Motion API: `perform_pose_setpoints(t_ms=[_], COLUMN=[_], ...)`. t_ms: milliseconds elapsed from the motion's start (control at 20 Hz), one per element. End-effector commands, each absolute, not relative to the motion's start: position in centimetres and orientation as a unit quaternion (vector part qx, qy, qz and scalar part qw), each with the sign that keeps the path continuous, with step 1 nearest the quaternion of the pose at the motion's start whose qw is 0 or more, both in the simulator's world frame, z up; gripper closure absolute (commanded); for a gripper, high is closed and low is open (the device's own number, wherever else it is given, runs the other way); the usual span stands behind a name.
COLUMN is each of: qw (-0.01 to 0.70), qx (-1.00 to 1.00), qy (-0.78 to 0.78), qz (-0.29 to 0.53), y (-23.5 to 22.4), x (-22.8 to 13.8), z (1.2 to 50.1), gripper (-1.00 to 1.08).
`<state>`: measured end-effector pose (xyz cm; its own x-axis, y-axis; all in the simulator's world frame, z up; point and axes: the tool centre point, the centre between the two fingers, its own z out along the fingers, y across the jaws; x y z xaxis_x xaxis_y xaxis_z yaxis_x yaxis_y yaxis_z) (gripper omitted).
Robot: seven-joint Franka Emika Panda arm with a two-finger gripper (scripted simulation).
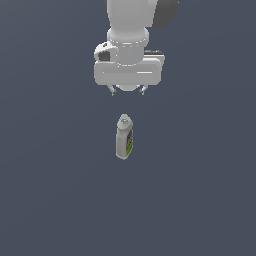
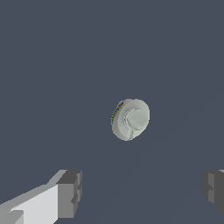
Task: Pick up the object and move it to a goal position.
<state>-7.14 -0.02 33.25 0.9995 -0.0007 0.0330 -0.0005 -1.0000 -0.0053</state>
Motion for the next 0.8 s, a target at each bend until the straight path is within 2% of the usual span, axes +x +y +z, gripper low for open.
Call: perform_pose_setpoints(t_ms=[0,750], qw=[0.003,0.003], qx=[-1.000,-1.000], qy=[0.000,-0.013], qz=[-0.017,-0.006], y=[-0.02,-0.77], x=[-7.14,-7.68], z=[33.25,33.10], gripper=[-0.92,-0.92])
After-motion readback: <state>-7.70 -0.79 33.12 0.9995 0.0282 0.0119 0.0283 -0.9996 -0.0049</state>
